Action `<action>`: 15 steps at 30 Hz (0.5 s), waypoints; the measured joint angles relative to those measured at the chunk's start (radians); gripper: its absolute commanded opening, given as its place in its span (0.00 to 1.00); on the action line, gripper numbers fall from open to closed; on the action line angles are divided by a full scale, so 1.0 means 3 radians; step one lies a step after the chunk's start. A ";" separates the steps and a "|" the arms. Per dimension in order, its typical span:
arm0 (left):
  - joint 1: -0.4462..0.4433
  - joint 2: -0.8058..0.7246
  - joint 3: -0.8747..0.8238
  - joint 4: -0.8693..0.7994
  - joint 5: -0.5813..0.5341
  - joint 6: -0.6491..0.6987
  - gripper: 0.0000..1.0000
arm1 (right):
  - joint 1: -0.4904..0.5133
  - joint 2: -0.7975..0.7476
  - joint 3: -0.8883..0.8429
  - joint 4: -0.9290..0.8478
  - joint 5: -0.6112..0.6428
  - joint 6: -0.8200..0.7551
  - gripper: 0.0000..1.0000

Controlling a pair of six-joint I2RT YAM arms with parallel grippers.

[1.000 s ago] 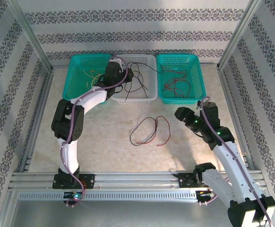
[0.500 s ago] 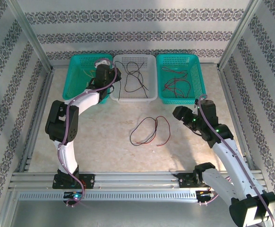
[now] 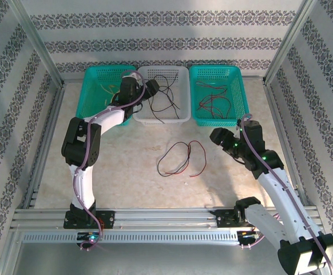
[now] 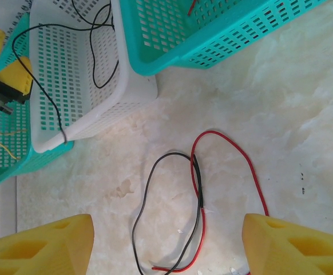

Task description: Untangle the cables

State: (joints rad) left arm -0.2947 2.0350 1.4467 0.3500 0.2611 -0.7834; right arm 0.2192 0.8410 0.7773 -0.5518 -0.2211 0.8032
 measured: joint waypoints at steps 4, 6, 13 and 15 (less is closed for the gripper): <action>-0.0057 -0.0287 -0.0109 -0.0215 -0.0097 0.0211 1.00 | 0.0102 0.0006 0.0072 -0.0037 0.0038 -0.0001 0.69; -0.0084 -0.0520 -0.0154 -0.0354 -0.0179 0.0337 1.00 | 0.0210 0.0043 0.0148 -0.0048 0.0094 -0.0010 0.69; -0.0109 -0.1418 -0.0301 -0.0752 -0.0355 0.0608 0.97 | 0.0768 0.0331 0.0295 -0.0046 0.0415 -0.0046 0.70; -0.0109 -0.1667 -0.0470 -0.0844 -0.0356 0.0637 0.93 | 0.0893 0.0448 0.0320 -0.0045 0.0492 -0.0061 0.69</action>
State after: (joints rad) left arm -0.3275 1.5349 1.3056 0.0967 0.1543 -0.5922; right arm 0.4870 0.9752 0.8734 -0.5652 -0.0734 0.7849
